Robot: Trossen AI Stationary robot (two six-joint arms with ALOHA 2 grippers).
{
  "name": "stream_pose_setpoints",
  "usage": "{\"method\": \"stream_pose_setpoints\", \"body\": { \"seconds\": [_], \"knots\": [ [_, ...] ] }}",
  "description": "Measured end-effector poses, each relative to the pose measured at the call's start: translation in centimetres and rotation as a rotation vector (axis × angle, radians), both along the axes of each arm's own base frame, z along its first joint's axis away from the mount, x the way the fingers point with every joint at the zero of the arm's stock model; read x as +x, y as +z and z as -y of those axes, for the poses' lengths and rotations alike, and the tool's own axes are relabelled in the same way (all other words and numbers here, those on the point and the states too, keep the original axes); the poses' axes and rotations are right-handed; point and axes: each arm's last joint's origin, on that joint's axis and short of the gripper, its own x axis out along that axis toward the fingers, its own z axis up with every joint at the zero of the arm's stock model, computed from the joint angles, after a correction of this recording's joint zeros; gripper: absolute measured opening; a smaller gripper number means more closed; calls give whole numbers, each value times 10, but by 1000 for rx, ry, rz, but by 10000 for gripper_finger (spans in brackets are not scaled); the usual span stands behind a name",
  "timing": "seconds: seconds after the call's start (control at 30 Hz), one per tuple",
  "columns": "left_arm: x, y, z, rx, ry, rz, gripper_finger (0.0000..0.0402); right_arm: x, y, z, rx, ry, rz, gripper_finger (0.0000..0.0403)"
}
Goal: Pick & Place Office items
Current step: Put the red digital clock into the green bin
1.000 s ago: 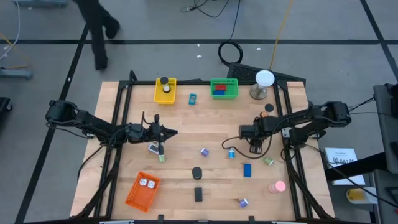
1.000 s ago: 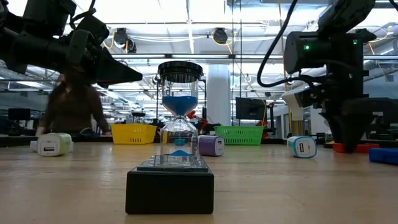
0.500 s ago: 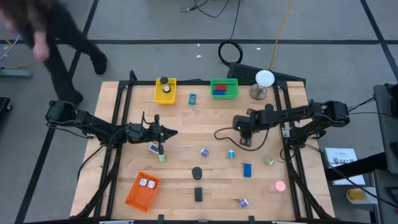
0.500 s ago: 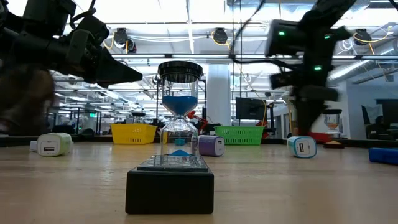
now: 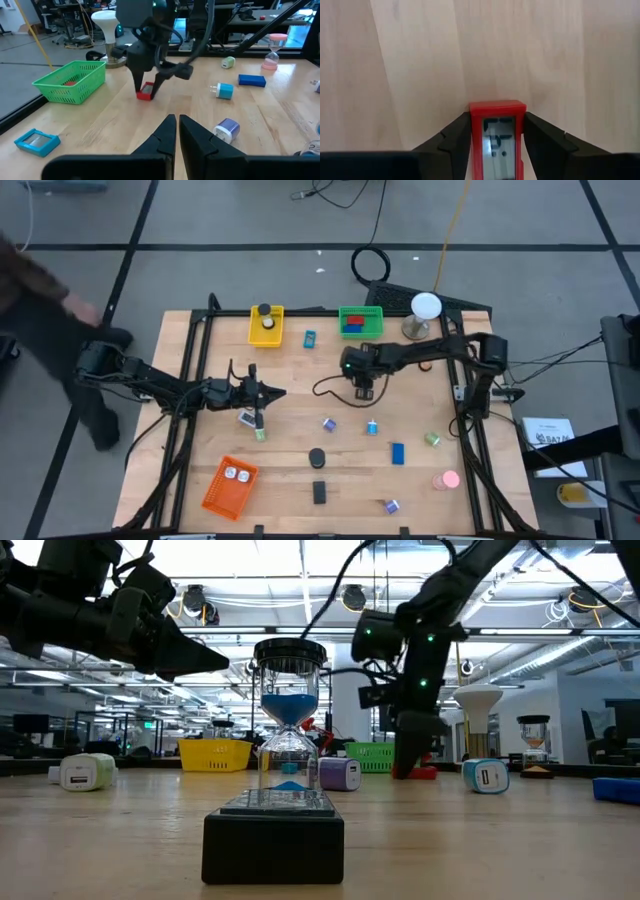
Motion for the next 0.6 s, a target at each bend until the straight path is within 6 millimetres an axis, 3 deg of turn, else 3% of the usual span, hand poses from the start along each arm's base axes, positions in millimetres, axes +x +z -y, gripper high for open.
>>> {"method": "stream_pose_setpoints", "body": {
  "seconds": [0.23,0.37,0.6],
  "knots": [
    [0,0,0,0,1,0,26,3,-2,-4,-45,-17,-14,189],
    [0,0,0,0,0,0,26,1,6,-7,-83,-18,-5,204],
    [0,0,0,-1,0,2,26,-3,38,-10,-100,-67,119,219]
  ]
}}
